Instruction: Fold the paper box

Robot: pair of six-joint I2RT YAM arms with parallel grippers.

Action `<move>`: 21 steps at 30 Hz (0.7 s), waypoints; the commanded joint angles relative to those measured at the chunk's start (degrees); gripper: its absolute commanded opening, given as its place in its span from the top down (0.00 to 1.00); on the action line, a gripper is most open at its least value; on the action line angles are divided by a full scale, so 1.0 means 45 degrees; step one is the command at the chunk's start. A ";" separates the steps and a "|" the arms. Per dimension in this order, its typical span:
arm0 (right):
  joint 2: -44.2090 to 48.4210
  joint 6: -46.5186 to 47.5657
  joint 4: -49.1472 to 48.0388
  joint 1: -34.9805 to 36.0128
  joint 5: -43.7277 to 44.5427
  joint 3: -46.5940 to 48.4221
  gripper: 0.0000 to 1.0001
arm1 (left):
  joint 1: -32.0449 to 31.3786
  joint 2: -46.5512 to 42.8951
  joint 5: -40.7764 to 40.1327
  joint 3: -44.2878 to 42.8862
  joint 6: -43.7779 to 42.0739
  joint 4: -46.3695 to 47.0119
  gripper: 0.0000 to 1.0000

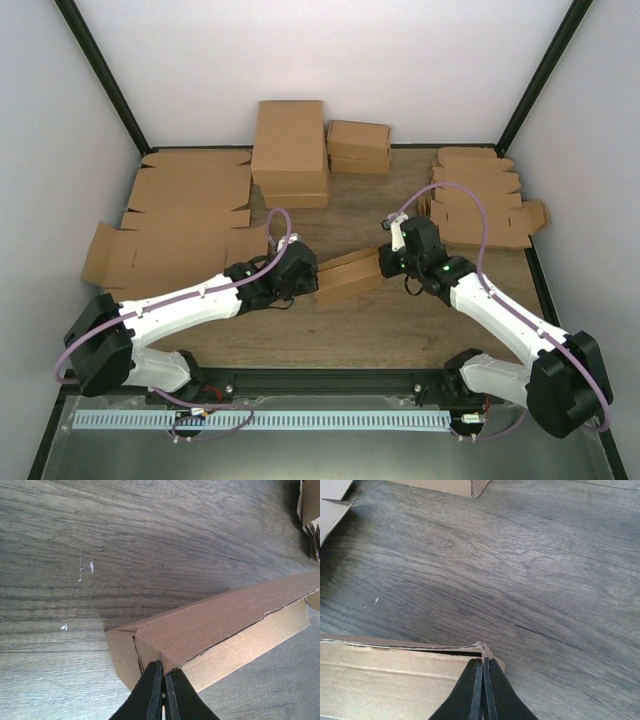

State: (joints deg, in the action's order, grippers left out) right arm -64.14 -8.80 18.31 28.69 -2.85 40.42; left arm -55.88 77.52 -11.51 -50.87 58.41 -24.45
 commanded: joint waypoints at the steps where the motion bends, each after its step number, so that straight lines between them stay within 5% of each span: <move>1: 0.0109 0.0131 0.0131 0.0090 -0.0516 0.0109 0.99 | -0.0209 0.0090 0.0602 0.0471 0.0209 -0.0055 0.96; 21: 0.0113 -0.0775 -0.0112 0.0224 -0.0815 -0.0413 0.99 | -0.0434 0.0147 0.0698 0.1054 0.0050 0.0224 0.96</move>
State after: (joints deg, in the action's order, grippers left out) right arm -62.96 -10.63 16.21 28.64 -3.07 38.28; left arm -56.69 76.64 -11.88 -48.40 58.52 -21.15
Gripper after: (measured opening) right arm 0.015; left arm 0.041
